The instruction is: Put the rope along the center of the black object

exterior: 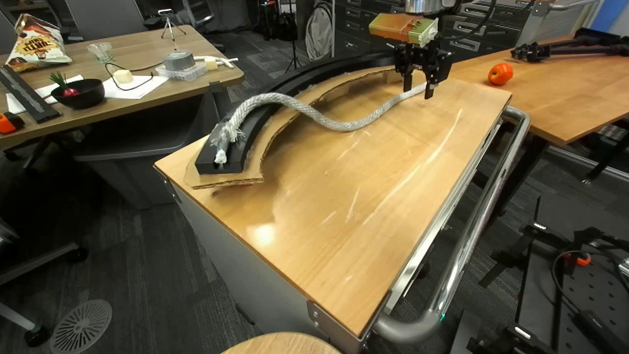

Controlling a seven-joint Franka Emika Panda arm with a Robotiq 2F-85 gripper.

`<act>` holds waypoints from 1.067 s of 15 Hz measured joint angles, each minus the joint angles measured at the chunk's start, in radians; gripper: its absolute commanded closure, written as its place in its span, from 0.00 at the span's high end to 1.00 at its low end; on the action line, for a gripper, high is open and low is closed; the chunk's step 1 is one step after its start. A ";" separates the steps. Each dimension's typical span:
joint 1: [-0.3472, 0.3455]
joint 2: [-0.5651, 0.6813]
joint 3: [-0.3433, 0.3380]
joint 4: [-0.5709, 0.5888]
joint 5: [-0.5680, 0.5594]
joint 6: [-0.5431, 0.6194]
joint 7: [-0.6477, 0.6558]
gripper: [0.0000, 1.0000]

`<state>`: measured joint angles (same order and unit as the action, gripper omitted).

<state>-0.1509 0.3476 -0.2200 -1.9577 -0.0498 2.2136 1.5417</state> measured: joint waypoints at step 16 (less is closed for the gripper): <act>0.018 0.031 -0.008 0.001 -0.055 0.110 0.076 0.03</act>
<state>-0.1331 0.3785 -0.2279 -1.9572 -0.1052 2.3240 1.6175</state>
